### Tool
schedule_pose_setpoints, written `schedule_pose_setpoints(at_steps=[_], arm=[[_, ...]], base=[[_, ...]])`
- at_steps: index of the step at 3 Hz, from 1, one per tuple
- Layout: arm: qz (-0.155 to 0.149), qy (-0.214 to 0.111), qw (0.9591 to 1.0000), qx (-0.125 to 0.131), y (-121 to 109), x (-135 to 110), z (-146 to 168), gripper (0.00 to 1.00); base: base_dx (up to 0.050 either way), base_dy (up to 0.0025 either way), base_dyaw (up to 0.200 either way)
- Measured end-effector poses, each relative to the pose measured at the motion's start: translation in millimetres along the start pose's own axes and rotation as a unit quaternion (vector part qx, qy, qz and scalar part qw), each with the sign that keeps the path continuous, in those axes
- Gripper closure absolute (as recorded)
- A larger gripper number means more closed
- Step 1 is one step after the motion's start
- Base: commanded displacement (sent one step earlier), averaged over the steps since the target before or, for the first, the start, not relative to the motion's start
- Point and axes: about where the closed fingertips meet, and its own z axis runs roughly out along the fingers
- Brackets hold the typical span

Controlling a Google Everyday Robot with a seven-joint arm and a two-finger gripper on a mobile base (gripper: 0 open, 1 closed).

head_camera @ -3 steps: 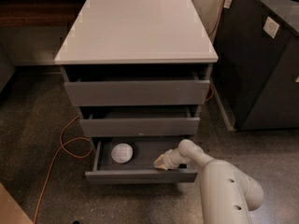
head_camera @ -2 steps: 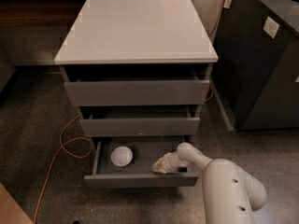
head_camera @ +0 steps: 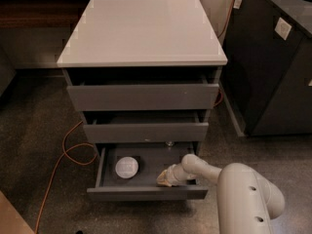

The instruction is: Pick coke can from bottom drawer and place on counter

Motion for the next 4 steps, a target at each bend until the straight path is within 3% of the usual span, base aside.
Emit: schedule_pose_setpoints(at_steps=[4], arm=[[0.014,0.010,0.9995,-0.026,69,8,-2,1.00]], base=[[0.000,0.00000,0.000]])
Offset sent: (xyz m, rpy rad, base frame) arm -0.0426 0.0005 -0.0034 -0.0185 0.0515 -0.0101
